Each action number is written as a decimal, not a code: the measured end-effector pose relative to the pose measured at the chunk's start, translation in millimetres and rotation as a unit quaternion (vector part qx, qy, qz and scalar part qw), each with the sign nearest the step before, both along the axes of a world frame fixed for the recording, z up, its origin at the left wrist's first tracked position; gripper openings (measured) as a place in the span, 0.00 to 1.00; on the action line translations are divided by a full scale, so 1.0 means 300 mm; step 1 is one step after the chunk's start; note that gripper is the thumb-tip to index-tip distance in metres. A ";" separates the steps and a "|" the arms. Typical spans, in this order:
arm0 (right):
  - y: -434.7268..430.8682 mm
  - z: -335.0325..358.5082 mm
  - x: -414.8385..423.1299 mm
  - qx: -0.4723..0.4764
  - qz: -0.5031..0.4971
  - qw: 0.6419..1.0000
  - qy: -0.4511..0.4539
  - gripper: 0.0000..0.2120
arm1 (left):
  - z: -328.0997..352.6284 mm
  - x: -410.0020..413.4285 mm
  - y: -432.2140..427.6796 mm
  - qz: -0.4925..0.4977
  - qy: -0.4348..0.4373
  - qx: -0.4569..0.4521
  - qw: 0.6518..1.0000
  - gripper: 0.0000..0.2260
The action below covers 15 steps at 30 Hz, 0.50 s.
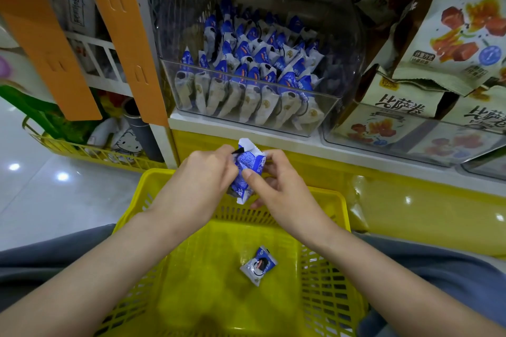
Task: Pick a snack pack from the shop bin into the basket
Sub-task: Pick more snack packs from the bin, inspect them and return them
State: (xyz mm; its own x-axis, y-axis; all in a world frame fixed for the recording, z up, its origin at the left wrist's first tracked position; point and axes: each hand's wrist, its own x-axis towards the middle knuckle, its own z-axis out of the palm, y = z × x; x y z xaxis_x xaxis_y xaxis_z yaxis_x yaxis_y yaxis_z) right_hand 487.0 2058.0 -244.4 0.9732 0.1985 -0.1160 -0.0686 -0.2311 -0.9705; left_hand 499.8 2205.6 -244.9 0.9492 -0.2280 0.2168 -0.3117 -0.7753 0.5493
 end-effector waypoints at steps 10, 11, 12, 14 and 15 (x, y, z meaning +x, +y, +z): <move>-0.015 -0.032 0.010 -0.070 -0.024 0.996 -0.054 0.10 | -0.015 -0.020 -0.034 -0.001 0.073 -0.075 0.995 0.14; -0.016 -0.029 0.011 -0.074 -0.025 0.995 -0.063 0.11 | -0.014 -0.018 -0.032 -0.005 0.079 -0.095 0.992 0.13; -0.017 -0.024 0.014 -0.080 -0.029 0.994 -0.073 0.12 | -0.010 -0.015 -0.032 -0.010 0.100 -0.136 0.986 0.13; -0.021 -0.012 0.021 -0.092 -0.040 0.991 -0.089 0.15 | 0.003 -0.004 -0.035 -0.004 0.189 -0.268 0.945 0.13; -0.023 -0.008 0.024 -0.095 -0.043 0.990 -0.097 0.18 | 0.013 -0.003 -0.041 0.002 0.238 -0.343 0.909 0.12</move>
State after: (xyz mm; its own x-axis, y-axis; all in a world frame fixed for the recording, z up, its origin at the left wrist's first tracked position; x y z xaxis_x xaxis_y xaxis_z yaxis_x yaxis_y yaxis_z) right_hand 494.3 2051.2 -246.8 0.9933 0.1062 0.0466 0.0866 -0.4121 -0.9070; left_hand 498.9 2193.4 -241.0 0.9732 -0.1907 -0.1283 0.0894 -0.2001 0.9757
